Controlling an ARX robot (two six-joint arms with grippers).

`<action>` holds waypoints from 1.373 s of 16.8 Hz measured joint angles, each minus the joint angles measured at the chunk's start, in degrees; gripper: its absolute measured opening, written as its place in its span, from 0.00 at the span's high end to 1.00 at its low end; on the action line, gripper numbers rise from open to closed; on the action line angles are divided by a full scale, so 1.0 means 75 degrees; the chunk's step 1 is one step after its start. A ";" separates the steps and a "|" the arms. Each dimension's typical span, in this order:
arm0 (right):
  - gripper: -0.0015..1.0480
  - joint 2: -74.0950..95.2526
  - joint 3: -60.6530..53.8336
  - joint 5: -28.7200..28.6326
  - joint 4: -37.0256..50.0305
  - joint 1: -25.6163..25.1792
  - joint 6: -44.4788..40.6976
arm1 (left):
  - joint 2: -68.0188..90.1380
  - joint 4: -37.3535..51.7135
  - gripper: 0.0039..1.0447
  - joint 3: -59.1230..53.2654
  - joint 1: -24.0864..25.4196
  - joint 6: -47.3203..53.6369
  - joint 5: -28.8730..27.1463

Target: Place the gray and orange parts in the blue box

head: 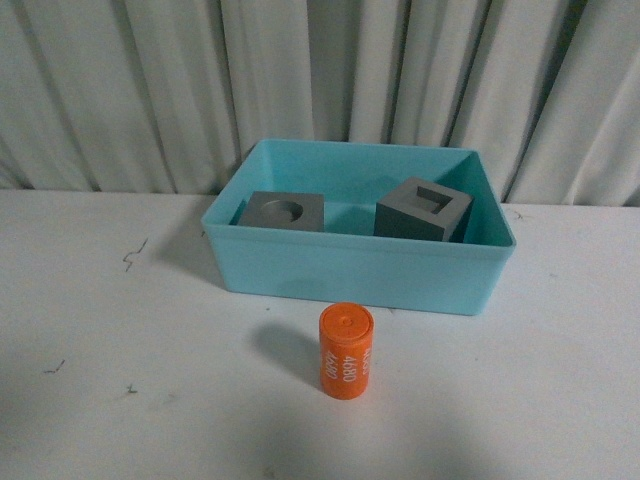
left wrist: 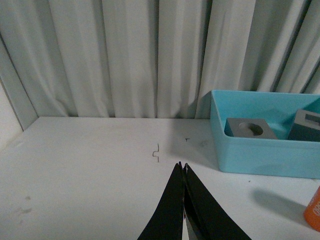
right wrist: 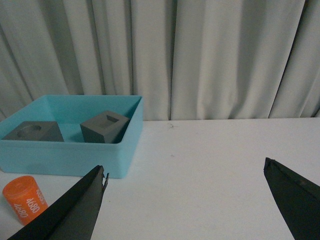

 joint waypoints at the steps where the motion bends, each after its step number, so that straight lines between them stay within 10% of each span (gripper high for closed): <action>1: 0.06 0.0000 0.0000 0.0000 -0.0003 0.0000 0.0000 | -0.0312 -0.0286 0.99 0.0000 -0.0219 0.0000 -0.0221; 7: 0.06 0.0000 0.0000 -0.0003 0.0000 0.0000 0.0000 | -0.1306 -0.1180 0.99 0.0000 -0.1851 -0.0003 -0.1673; 16: 0.06 0.0000 0.0000 0.0000 0.0000 0.0000 -0.0003 | -0.2661 -0.2649 0.98 0.0006 -0.1816 -0.0012 -0.1836; 23: 0.06 0.0000 0.0000 0.0000 0.0000 0.0000 -0.0003 | -0.2661 -0.2646 0.36 0.0006 -0.1816 -0.0017 -0.1836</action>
